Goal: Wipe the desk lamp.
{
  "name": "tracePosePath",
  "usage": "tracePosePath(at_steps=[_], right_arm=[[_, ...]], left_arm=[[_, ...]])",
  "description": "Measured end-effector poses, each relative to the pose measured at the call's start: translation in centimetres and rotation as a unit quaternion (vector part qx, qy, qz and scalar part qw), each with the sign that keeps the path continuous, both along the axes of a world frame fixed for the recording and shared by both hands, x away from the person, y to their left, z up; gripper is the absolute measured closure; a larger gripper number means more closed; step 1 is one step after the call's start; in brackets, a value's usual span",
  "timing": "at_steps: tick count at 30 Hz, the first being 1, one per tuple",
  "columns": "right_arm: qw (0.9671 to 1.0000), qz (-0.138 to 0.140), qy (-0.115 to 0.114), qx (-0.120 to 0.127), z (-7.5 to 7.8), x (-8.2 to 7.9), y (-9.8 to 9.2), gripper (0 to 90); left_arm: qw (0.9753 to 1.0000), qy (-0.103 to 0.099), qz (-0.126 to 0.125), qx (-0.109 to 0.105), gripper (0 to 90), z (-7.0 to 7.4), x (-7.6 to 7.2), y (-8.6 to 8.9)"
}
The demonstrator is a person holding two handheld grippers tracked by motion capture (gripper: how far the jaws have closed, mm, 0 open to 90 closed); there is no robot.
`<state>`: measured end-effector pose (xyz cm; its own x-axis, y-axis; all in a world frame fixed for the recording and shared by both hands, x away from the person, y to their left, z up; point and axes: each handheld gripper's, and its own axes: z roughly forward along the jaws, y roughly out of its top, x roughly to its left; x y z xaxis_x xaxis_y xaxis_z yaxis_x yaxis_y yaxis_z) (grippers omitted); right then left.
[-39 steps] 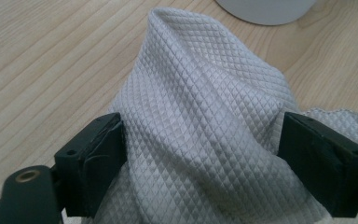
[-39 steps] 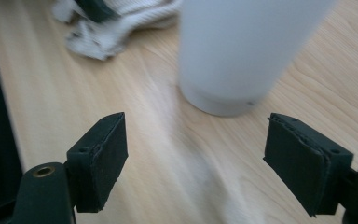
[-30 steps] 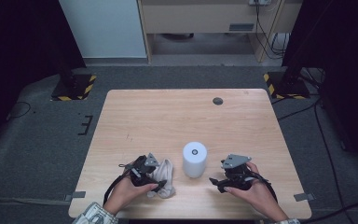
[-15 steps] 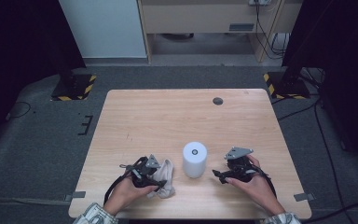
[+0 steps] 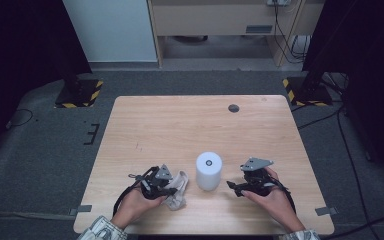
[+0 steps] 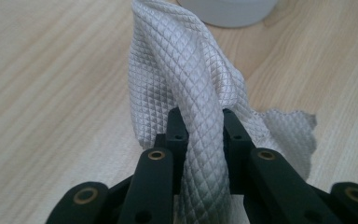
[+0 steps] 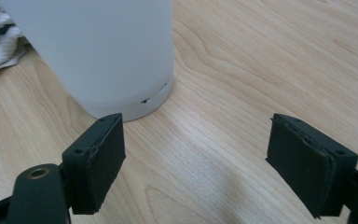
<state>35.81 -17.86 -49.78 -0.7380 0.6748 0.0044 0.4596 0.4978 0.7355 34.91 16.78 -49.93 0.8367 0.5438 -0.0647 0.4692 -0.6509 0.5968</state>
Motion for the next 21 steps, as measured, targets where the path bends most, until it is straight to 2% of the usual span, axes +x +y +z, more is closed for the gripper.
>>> tracePosePath(at_steps=[4, 7, 12, 14, 17, 19, 21], right_arm=[[0.9999, 0.011, 0.000, 0.005, 0.2, -0.4, 0.5, 12.6], [0.9996, 0.025, 0.002, 0.010, 0.5, -0.8, 1.1, 9.4], [0.9979, 0.059, -0.015, 0.023, 1.0, -1.5, 2.4, 6.0], [0.9971, 0.069, -0.022, 0.023, 1.2, -1.7, 2.6, 6.5], [0.9952, 0.085, -0.033, 0.034, 1.6, -1.9, 2.7, 6.7], [0.9951, 0.086, -0.035, 0.033, 1.7, -1.9, 2.9, 8.3], [0.9951, 0.086, -0.038, 0.032, 1.7, -1.8, 3.1, 10.7]], left_arm=[[0.9996, -0.013, 0.010, -0.025, 77.7, 0.8, 0.4, 0.7], [0.9987, -0.030, 0.012, -0.040, 77.7, 1.4, 0.7, 1.1], [0.9950, -0.060, 0.016, -0.078, 77.7, 2.7, 1.3, 1.5], [0.9932, -0.062, 0.022, -0.095, 77.6, 3.3, 1.7, 1.7], [0.9913, -0.073, 0.023, -0.107, 77.6, 4.2, 1.8, 1.9], [0.9893, -0.078, 0.021, -0.122, 77.6, 5.0, 1.6, 1.9], [0.9880, -0.086, 0.013, -0.127, 77.6, 5.8, 1.5, 1.7]])
